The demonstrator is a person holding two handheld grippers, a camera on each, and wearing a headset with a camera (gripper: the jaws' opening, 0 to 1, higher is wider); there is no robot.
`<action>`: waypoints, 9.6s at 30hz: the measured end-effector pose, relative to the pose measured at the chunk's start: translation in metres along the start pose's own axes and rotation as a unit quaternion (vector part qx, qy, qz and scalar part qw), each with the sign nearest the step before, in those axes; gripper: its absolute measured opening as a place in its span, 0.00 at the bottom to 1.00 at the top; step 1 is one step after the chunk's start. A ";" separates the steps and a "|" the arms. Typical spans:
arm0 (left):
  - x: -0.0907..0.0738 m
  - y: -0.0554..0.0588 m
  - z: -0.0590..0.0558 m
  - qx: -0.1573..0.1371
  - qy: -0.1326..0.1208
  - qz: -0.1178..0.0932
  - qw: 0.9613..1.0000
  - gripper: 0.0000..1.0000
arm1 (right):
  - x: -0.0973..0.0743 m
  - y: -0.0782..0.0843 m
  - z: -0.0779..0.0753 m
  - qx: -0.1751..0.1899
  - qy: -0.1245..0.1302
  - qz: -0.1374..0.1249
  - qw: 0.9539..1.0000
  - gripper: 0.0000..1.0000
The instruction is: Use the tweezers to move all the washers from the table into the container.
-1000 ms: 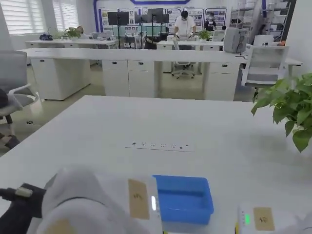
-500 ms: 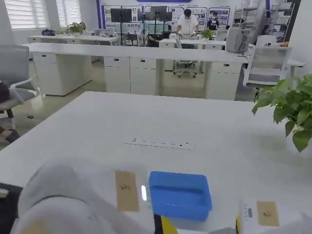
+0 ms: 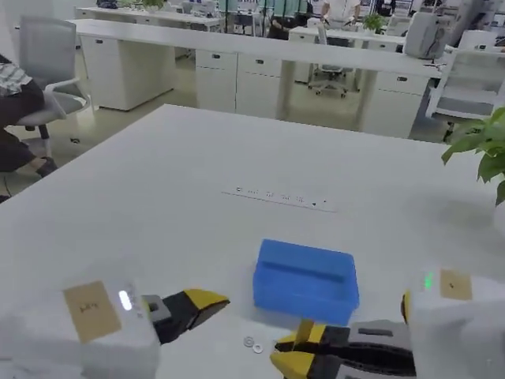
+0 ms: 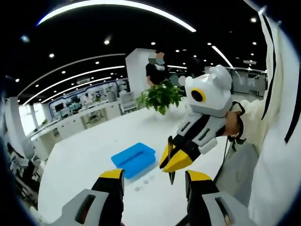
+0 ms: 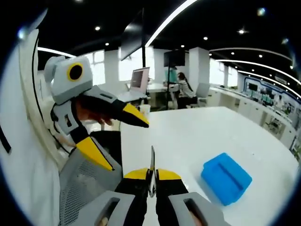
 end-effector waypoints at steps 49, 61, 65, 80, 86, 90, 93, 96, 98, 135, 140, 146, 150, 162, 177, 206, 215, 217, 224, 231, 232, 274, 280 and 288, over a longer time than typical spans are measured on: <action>0.016 0.123 0.058 -0.108 -0.145 0.095 0.979 0.96 | 0.115 0.036 -0.081 0.094 0.057 -0.023 0.994 0.02; 0.014 0.124 0.062 -0.106 -0.157 0.096 0.977 0.95 | 0.132 0.052 -0.081 0.069 0.059 -0.011 0.996 0.02; 0.014 0.125 0.062 -0.105 -0.157 0.100 0.977 0.95 | 0.136 0.055 -0.082 0.068 0.058 -0.009 0.996 0.02; 0.015 0.130 0.061 -0.112 -0.153 0.114 0.975 0.93 | 0.139 0.060 -0.074 0.037 0.059 -0.008 0.998 0.02; 0.018 0.134 0.058 -0.116 -0.141 0.127 0.975 0.96 | 0.139 0.060 -0.082 0.047 0.078 0.003 0.996 0.01; 0.018 0.136 0.056 -0.122 -0.135 0.131 0.975 0.97 | 0.140 0.059 -0.077 0.042 0.075 0.006 0.996 0.01; 0.017 0.135 0.058 -0.118 -0.140 0.130 0.974 0.97 | 0.139 0.059 -0.077 0.047 0.073 0.005 0.996 0.01; 0.016 0.134 0.060 -0.111 -0.147 0.129 0.974 0.99 | 0.135 0.060 -0.077 0.078 0.064 0.012 0.995 0.00; 0.016 0.133 0.060 -0.112 -0.147 0.127 0.975 0.99 | 0.132 0.059 -0.077 0.075 0.067 0.010 0.995 0.00; 0.015 0.137 0.062 -0.107 -0.155 0.144 0.972 0.99 | 0.110 0.011 -0.109 0.069 0.098 -0.033 0.992 0.00; 0.015 0.138 0.063 -0.107 -0.155 0.145 0.971 0.99 | 0.111 0.007 -0.119 0.062 0.110 -0.037 0.991 0.00; 0.015 0.138 0.062 -0.108 -0.155 0.146 0.971 0.98 | 0.112 0.003 -0.129 0.052 0.127 -0.045 0.990 0.00; 0.015 0.139 0.063 -0.108 -0.155 0.148 0.971 0.98 | 0.117 0.002 -0.138 0.051 0.137 -0.050 0.988 0.00; 0.014 0.137 0.063 -0.104 -0.157 0.144 0.972 0.96 | 0.136 0.011 -0.159 0.045 0.172 -0.043 0.983 0.01; 0.013 0.133 0.063 -0.106 -0.158 0.132 0.973 0.95 | 0.158 0.038 -0.164 0.055 0.176 -0.023 0.983 0.01; 0.012 0.136 0.062 -0.109 -0.156 0.142 0.971 0.92 | 0.154 0.044 -0.160 0.087 0.187 -0.015 0.978 0.02; 0.013 0.134 0.061 -0.104 -0.152 0.139 0.973 0.92 | 0.132 0.018 -0.153 0.118 0.177 -0.051 0.976 0.02; 0.013 0.134 0.061 -0.105 -0.153 0.139 0.973 0.92 | 0.127 0.015 -0.145 0.113 0.170 -0.052 0.978 0.02; 0.013 0.134 0.063 -0.103 -0.156 0.140 0.972 0.92 | 0.117 0.015 -0.131 0.079 0.160 -0.052 0.983 0.02; 0.013 0.135 0.063 -0.103 -0.156 0.142 0.972 0.92 | 0.110 0.008 -0.121 0.086 0.148 -0.060 0.983 0.02; 0.013 0.135 0.063 -0.103 -0.157 0.142 0.972 0.92 | 0.110 0.009 -0.120 0.090 0.145 -0.060 0.984 0.02; 0.013 0.141 0.063 -0.104 -0.154 0.157 0.970 0.89 | 0.117 0.071 -0.089 0.134 0.148 0.014 0.980 0.03; 0.014 0.141 0.062 -0.104 -0.155 0.157 0.970 0.89 | 0.115 0.071 -0.085 0.124 0.144 0.015 0.982 0.03; 0.014 0.141 0.062 -0.104 -0.155 0.161 0.969 0.89 | 0.114 0.072 -0.080 0.080 0.148 0.023 0.985 0.03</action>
Point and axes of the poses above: the centre of the closed fingertips' face, and the gripper's own axes: x roughly forward along the fingers, z roughly to its left, y roughly out of its underside, the point moved 2 cm from there along -x, roughly backward along the fingers, and after that the axes turned 14 degrees about y, right-handed, at the moved point
